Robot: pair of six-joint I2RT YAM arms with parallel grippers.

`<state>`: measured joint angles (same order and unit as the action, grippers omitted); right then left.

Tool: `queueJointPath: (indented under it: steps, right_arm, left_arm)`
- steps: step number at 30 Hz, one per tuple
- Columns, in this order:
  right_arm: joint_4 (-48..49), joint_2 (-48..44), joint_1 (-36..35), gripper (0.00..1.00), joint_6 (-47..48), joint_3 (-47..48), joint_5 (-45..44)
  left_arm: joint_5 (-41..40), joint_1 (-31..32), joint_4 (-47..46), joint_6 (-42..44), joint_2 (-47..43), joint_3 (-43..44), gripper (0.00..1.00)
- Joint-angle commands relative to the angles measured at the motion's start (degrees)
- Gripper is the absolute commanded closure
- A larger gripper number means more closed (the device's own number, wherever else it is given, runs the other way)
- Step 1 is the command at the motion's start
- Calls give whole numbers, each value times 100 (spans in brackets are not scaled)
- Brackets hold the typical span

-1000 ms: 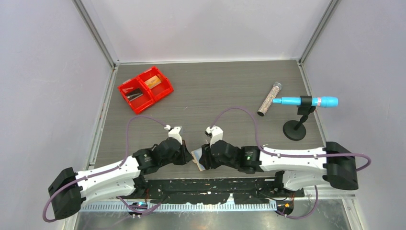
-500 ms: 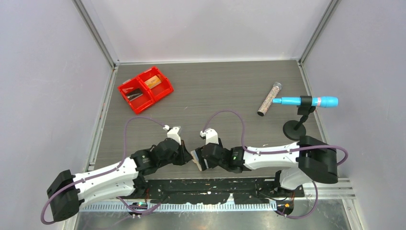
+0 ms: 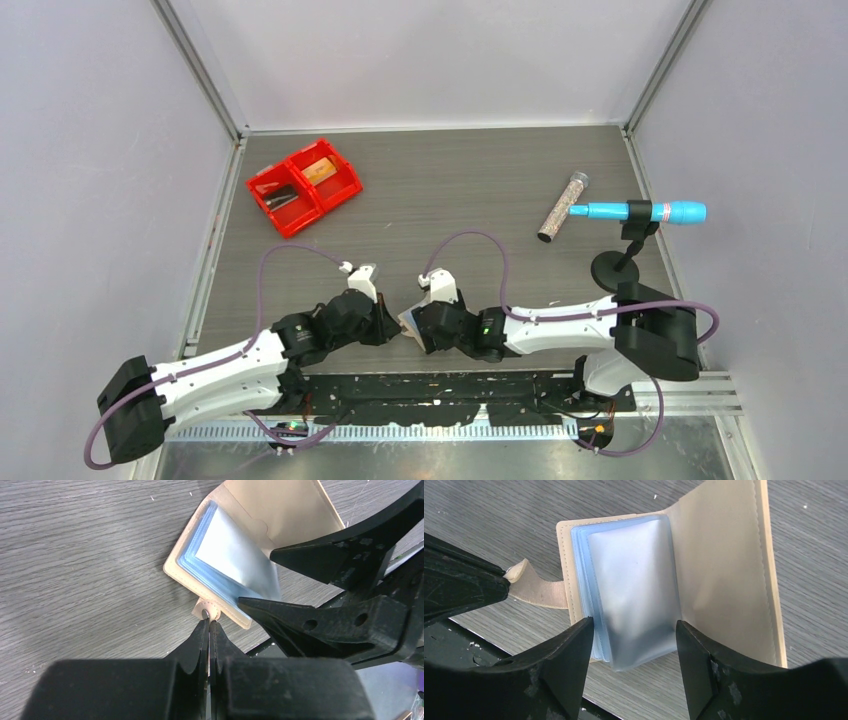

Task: Take the credit cards out of the card holder
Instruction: Open the card holder at the center of the board.

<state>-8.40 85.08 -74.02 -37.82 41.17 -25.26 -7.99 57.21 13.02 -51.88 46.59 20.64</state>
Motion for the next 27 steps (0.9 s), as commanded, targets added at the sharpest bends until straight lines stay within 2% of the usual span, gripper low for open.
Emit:
queueJointPath:
  steps: [1, 14, 27]
  right_arm:
    - [-249, -391, 6, 33, -145, 58, -533]
    - [-373, -599, 27, 31, -85, 3, -600]
    - [-452, -979, 142, 36, -35, -156, -722]
  left_arm:
    - [-199, -26, -16, 46, -59, -3, 100]
    - [-177, -28, -56, 37, -84, -52, 100]
    - [-160, -26, -85, 37, -40, -69, 100]
